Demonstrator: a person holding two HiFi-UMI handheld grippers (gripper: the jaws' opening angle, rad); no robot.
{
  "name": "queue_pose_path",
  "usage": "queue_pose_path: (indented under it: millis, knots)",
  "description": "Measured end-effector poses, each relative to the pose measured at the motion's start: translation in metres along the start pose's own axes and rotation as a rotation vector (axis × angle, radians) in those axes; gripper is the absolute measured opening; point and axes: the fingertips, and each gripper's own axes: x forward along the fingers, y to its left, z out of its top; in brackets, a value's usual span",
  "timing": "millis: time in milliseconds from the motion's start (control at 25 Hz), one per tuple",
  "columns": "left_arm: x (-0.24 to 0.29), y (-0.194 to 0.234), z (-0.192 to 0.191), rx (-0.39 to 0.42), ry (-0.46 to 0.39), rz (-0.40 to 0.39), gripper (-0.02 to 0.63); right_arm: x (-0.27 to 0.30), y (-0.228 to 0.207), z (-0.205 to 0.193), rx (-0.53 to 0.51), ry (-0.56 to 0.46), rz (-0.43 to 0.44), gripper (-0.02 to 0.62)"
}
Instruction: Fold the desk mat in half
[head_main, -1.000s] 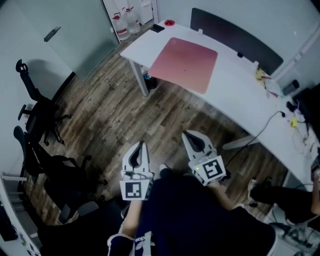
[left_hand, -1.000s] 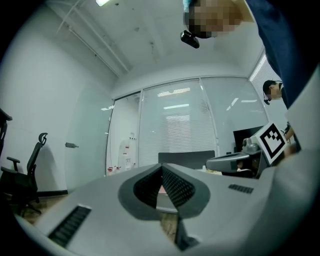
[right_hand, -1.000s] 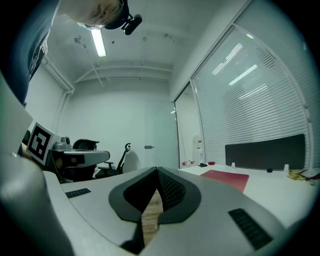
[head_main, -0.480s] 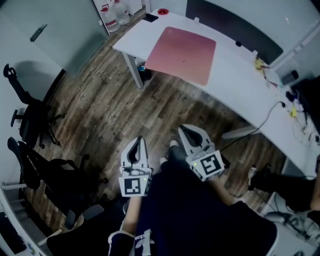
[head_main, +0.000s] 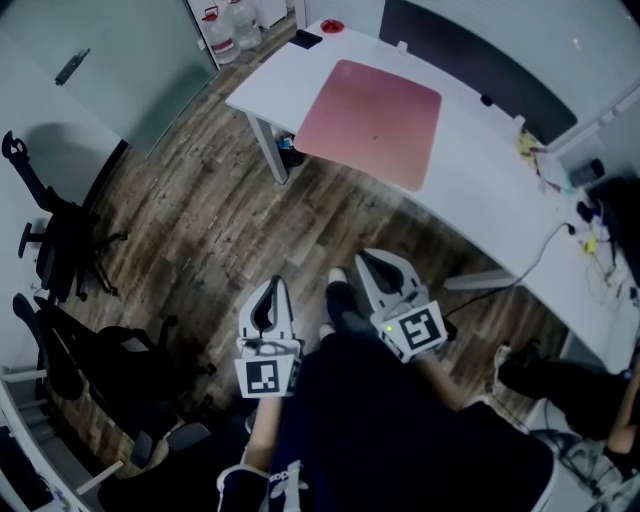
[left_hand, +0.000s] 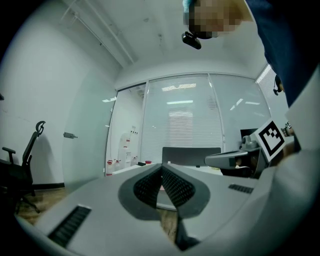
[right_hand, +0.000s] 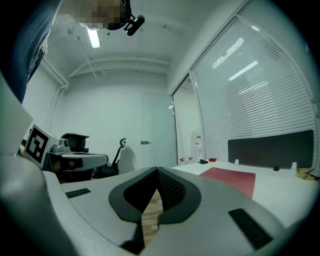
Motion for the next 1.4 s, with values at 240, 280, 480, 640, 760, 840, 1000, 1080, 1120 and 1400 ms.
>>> queue_pose_path:
  millis: [240, 280, 480, 640, 760, 840, 1000, 1080, 1120, 1400]
  knots:
    - [0.063, 0.027, 0.009, -0.005, -0.005, 0.016, 0.003, 0.053, -0.040, -0.001, -0.015, 0.022, 0.013, 0.003]
    - [0.074, 0.032, 0.014, -0.004, -0.013, 0.017, 0.003, 0.062, -0.049, 0.001, -0.018, 0.020, 0.007, 0.003]
    - [0.132, 0.045, 0.036, 0.037, -0.060, -0.014, 0.003, 0.102, -0.092, 0.013, -0.028, 0.000, -0.020, 0.003]
    - [0.175, 0.040, 0.045, 0.037, -0.116, -0.065, 0.003, 0.120, -0.117, 0.015, -0.025, 0.013, -0.036, 0.003]
    - [0.201, 0.034, 0.043, 0.039, -0.075, -0.089, 0.003, 0.129, -0.130, 0.012, -0.027, 0.035, -0.036, 0.003]
    - [0.216, 0.031, 0.040, 0.023, -0.067, -0.097, 0.003, 0.133, -0.138, 0.013, -0.024, 0.033, -0.044, 0.003]
    - [0.233, 0.024, 0.033, 0.017, -0.050, -0.124, 0.003, 0.132, -0.151, 0.006, -0.002, 0.066, -0.074, 0.003]
    - [0.243, 0.022, 0.034, 0.023, -0.054, -0.140, 0.003, 0.132, -0.156, 0.003, 0.008, 0.088, -0.077, 0.003]
    - [0.247, 0.022, 0.035, 0.024, -0.056, -0.144, 0.003, 0.133, -0.158, 0.000, 0.005, 0.102, -0.073, 0.003]
    - [0.277, 0.049, 0.027, 0.015, -0.025, -0.154, 0.003, 0.152, -0.168, -0.004, 0.041, 0.098, -0.109, 0.003]
